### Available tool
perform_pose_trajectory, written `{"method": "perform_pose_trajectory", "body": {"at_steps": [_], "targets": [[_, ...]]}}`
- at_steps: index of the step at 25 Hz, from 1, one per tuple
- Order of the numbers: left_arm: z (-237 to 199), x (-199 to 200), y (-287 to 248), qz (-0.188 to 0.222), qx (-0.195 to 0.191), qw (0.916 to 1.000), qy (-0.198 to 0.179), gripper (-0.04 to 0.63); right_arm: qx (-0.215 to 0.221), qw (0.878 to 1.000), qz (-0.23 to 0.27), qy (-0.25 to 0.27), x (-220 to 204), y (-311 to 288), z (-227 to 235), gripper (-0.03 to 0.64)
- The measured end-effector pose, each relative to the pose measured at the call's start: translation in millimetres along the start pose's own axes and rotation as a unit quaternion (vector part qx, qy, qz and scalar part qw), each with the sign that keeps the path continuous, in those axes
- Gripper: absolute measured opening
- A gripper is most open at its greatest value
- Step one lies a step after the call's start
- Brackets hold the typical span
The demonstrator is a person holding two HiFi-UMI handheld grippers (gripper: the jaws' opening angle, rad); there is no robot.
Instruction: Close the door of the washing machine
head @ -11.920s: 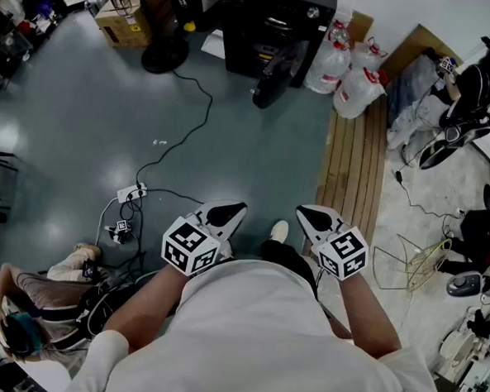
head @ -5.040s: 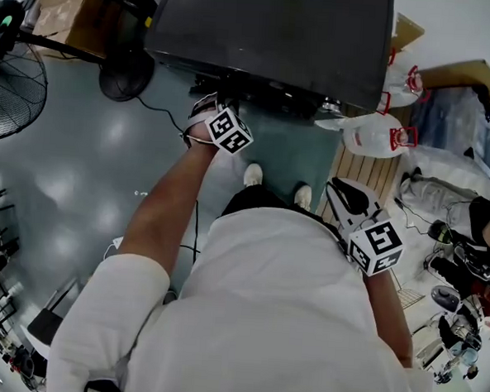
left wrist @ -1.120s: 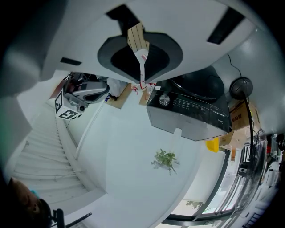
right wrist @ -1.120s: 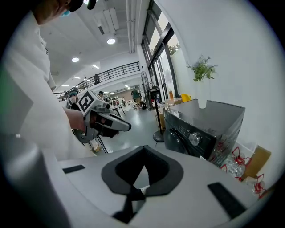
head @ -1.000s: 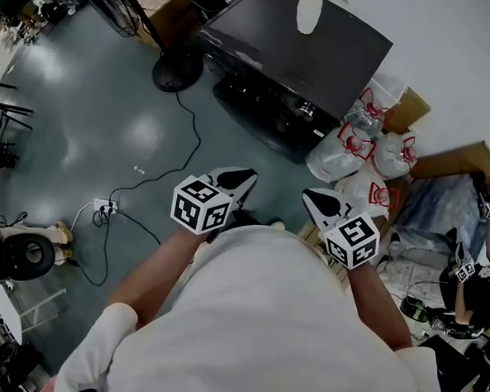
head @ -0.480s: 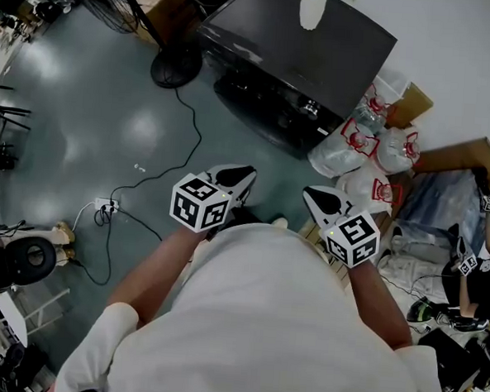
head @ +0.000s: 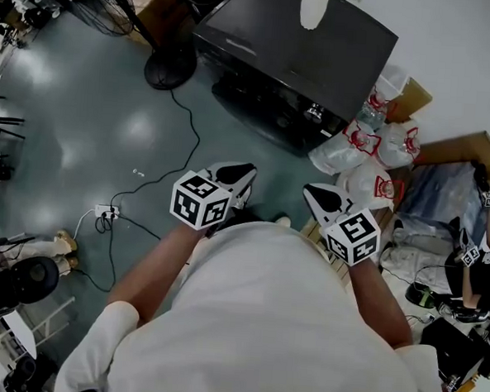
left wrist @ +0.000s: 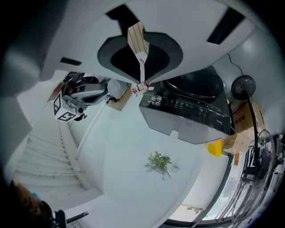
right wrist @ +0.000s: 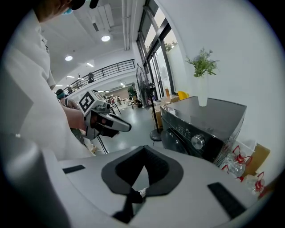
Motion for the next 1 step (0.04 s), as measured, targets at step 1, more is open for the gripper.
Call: {"method": "perform_pose_trajectory", "body": {"at_steps": [1], "targets": [[-4.1, 0.6, -0.4, -0.001, -0.002, 1.0, 0.0, 0.04, -0.002, 1.0, -0.001, -0.001, 0.6, -3.3, 0.3, 0.008]]}}
Point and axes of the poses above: the fingertips, and each gripper's own axes: y backward along the fingers, z to its right, x out of its top, the point moved 1 cm from there along y, backward along the fingers, and after that the axes turned 9 degrees about z, right-handed, at the moved point
